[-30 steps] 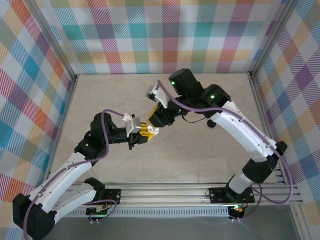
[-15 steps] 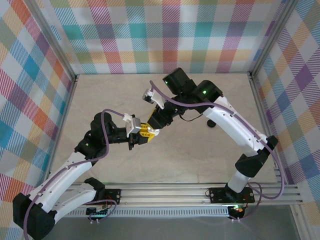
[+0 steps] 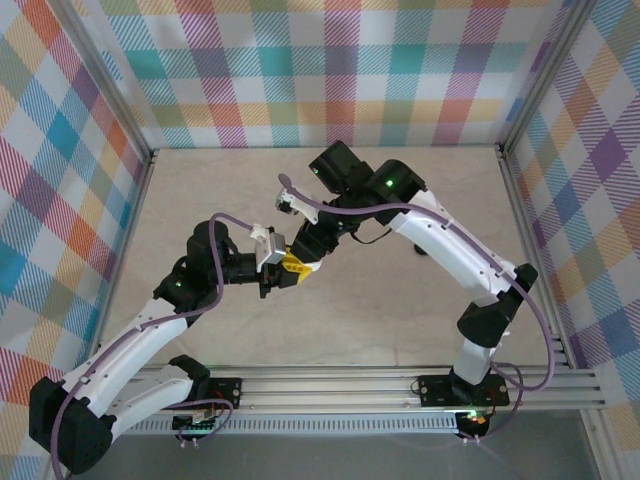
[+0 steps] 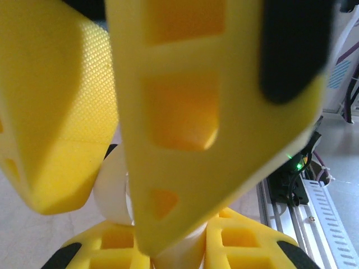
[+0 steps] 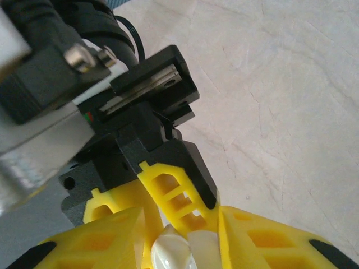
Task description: Insert wireless bluetooth earbuds into charging case
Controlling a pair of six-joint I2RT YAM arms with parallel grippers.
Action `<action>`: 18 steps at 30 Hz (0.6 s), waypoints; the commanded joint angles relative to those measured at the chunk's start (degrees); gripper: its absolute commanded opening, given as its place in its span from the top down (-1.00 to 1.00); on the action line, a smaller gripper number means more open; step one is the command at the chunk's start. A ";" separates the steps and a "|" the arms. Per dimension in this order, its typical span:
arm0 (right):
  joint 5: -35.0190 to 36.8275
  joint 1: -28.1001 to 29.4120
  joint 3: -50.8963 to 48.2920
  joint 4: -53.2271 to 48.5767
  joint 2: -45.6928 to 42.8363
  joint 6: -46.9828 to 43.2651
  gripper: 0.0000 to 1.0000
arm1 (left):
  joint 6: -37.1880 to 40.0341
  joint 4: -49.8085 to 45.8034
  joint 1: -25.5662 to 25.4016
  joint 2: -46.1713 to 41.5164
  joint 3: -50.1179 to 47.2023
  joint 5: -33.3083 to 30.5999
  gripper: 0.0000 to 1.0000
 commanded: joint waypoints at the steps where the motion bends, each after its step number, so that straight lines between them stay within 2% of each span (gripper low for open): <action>1: 0.90 0.50 2.53 -2.83 1.06 -1.88 0.25 | 1.01 1.45 -0.50 -0.19 2.24 1.47 1.00; 10: 4.29 1.24 2.33 -4.56 0.77 -2.32 0.45 | 1.20 1.80 -0.50 -0.17 2.24 0.79 1.00; 18: 4.41 2.08 0.63 -3.40 -0.69 -2.67 0.47 | 1.03 2.24 -0.50 0.33 2.08 0.14 1.00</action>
